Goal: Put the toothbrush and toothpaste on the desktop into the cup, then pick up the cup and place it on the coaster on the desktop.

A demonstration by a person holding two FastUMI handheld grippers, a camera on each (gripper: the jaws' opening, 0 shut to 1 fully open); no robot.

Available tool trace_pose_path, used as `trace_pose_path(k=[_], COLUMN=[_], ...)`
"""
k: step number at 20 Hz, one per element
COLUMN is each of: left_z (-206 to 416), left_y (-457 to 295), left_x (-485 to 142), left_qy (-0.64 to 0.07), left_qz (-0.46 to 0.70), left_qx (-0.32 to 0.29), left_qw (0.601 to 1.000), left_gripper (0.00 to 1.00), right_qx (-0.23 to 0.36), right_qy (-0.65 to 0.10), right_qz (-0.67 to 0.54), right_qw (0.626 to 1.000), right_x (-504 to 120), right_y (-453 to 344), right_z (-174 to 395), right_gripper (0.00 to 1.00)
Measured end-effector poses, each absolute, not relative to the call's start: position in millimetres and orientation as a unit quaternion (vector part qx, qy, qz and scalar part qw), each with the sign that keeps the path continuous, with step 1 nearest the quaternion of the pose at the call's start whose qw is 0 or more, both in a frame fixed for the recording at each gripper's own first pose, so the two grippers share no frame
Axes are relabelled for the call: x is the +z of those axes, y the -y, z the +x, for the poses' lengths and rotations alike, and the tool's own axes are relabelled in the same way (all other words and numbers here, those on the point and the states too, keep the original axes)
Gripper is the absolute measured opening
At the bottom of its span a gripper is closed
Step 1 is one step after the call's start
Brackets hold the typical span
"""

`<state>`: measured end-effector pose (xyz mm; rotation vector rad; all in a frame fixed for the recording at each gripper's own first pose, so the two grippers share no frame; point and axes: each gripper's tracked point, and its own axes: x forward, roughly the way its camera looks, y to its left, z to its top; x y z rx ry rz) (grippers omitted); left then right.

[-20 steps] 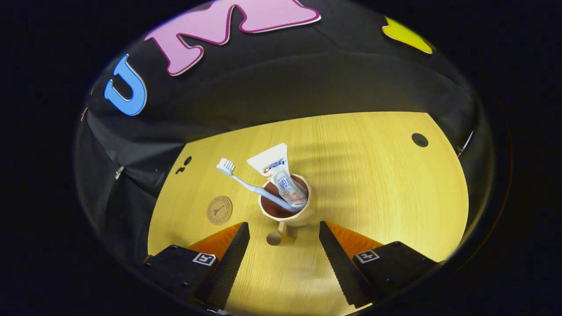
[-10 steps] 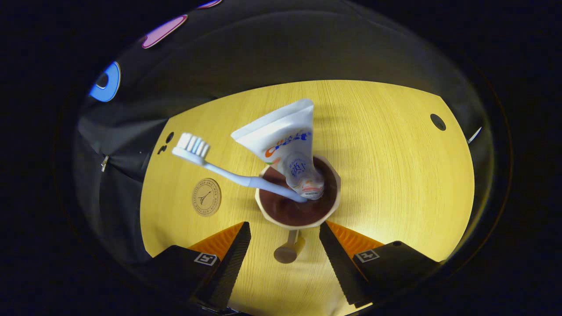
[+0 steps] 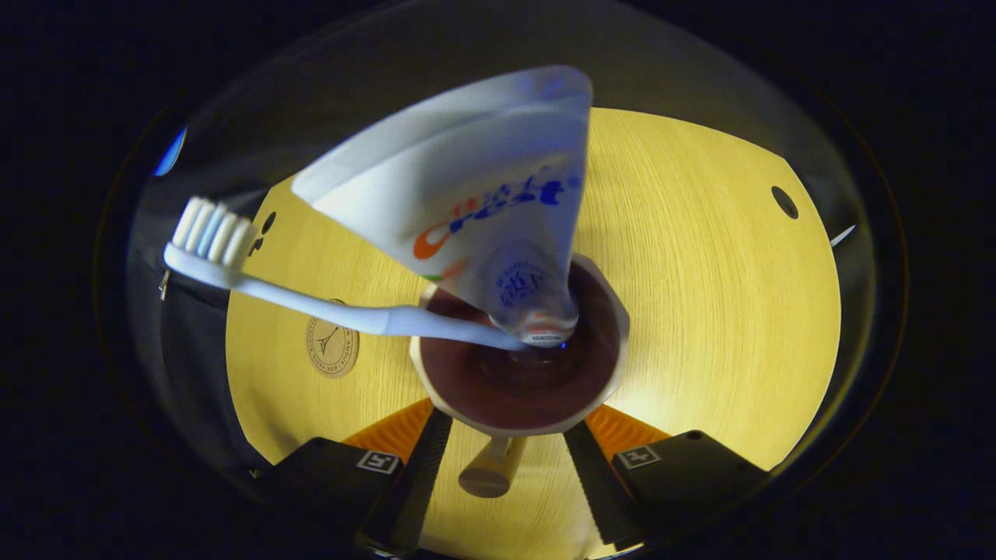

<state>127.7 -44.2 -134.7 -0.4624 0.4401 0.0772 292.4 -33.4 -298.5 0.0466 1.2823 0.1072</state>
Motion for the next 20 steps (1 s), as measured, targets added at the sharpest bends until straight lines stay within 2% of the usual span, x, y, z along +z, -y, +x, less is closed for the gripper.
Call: trace_pose_path(k=[1, 3, 5, 6, 7, 10, 11, 15, 16, 17, 18, 19, 20], left_z=[128.4, 129.4, 129.2, 129.6, 129.5, 129.8, 129.2, 127.6, 128.1, 127.6, 127.6, 127.7, 128.2], left_y=[45.1, 44.6, 46.0, 46.7, 48.4, 51.1, 52.0, 54.8, 55.0, 55.9, 56.8, 57.0, 57.0], left_x=[-135.7, -137.9, -139.6, -139.5, -140.1, -142.7, -144.7, -149.9, -150.6, -152.5, -153.8, -154.4, -154.2], left_qy=[-0.217, -0.221, -0.225, -0.227, -0.228, -0.234, -0.236, -0.244, -0.246, -0.247, -0.249, -0.249, -0.250], left_qz=[-0.227, -0.223, -0.223, -0.223, -0.222, -0.219, -0.218, -0.218, -0.218, -0.217, -0.217, -0.217, -0.217], left_qx=[0.036, 0.036, 0.033, 0.031, 0.029, 0.024, 0.022, 0.018, 0.017, 0.017, 0.015, 0.015, 0.015], left_qw=[0.949, 0.949, 0.948, 0.948, 0.948, 0.947, 0.947, 0.945, 0.944, 0.944, 0.944, 0.944, 0.944], left_gripper=[0.98, 0.98, 0.98, 0.98, 0.98, 0.98, 0.98, 0.98, 0.98, 0.98, 0.98, 0.97, 0.98], right_qx=[0.052, 0.052, 0.054, 0.054, 0.053, 0.051, 0.050, 0.048, 0.052, 0.057, 0.060, 0.060, 0.060], right_qy=[-0.599, -0.600, -0.599, -0.597, -0.595, -0.592, -0.590, -0.582, -0.582, -0.582, -0.578, -0.571, -0.565], right_qz=[0.020, 0.019, 0.022, 0.018, 0.012, 0.000, -0.008, -0.023, -0.026, -0.028, -0.032, -0.036, -0.046], right_qw=[0.799, 0.798, 0.798, 0.800, 0.802, 0.804, 0.806, 0.812, 0.811, 0.810, 0.813, 0.818, 0.822], right_x=[-300.1, -300.7, -299.6, -301.4, -302.1, -299.7, -300.1, -298.2, -297.3, -295.9, -294.9, -293.4, -291.3], right_y=[32.7, 30.7, 27.4, 27.3, 28.2, 29.4, 30.4, 33.9, 34.1, 33.5, 34.2, 36.2, 39.4], right_z=[291.0, 289.9, 290.7, 291.9, 290.6, 292.0, 292.3, 292.0, 291.6, 290.6, 291.8, 292.6, 293.4], right_gripper=[0.72, 0.69, 0.53, 0.40, 0.43, 0.40, 0.34, 0.30, 0.35, 0.29, 0.34, 0.29, 0.29])
